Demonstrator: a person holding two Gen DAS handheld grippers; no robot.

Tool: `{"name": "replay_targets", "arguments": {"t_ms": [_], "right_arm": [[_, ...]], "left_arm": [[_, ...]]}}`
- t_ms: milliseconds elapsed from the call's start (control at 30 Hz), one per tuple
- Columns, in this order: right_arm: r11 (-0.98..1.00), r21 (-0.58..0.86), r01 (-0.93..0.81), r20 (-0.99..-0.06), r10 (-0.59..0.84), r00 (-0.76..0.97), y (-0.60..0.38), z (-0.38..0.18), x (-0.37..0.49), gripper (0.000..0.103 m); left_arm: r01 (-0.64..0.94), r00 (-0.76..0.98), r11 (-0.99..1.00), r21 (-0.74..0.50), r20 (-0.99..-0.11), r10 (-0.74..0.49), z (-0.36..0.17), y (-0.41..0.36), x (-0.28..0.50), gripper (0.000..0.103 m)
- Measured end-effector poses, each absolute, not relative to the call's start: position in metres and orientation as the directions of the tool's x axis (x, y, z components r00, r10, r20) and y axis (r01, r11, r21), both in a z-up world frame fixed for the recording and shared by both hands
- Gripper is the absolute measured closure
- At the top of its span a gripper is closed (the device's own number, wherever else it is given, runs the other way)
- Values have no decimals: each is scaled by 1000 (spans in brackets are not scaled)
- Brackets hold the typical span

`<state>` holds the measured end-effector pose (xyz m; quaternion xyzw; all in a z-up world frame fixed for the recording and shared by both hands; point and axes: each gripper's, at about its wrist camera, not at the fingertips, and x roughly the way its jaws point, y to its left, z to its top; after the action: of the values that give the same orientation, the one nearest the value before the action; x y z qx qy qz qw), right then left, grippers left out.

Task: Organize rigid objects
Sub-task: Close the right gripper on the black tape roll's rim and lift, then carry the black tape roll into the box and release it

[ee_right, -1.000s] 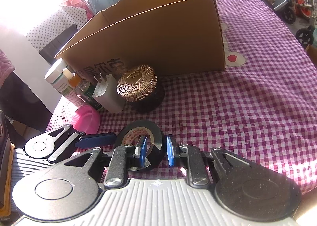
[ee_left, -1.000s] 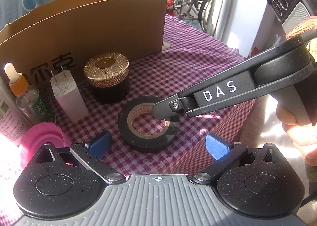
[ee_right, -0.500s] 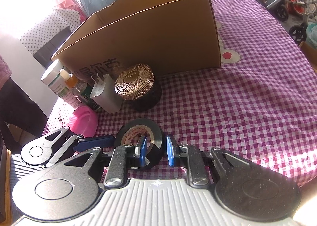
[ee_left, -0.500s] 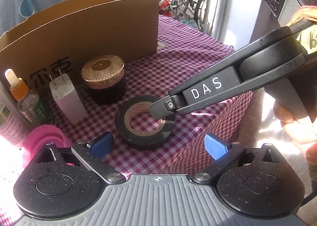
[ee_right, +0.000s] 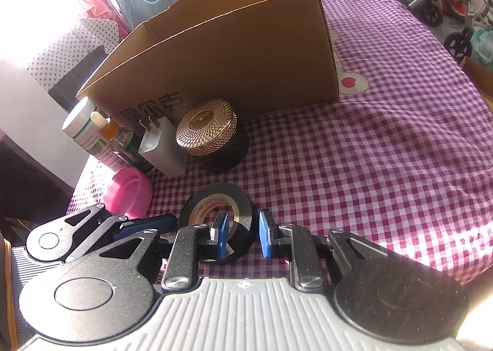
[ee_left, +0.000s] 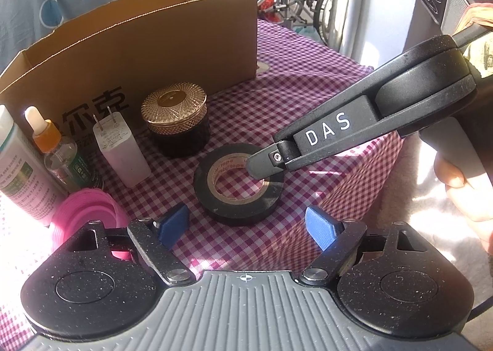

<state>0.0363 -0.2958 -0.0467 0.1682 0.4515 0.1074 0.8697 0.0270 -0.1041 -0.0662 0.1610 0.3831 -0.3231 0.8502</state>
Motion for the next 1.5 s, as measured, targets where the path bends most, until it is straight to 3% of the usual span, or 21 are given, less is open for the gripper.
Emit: {"name": "replay_targets", "arguments": {"t_ms": [233,467,1000,1500], "right_arm": [[925,376,-49,-749,335,572,-294,-47,35,80],[930,362,-63,-753,331,569,-292,-47,37,80],[963,220,-155,-788,269,555,-276,-45,45,78],[970,192,-152,-771,245,588,-273,-30,37,82]], "left_arm": [[652,529,757,44,-742,-411,-65,-100,28,24],[644,517,765,4,-740,-431,-65,-96,35,36],[662,502,749,-9,-737,-452,-67,-101,40,36],[652,526,758,-17,-711,-467,-56,-101,35,38]]}}
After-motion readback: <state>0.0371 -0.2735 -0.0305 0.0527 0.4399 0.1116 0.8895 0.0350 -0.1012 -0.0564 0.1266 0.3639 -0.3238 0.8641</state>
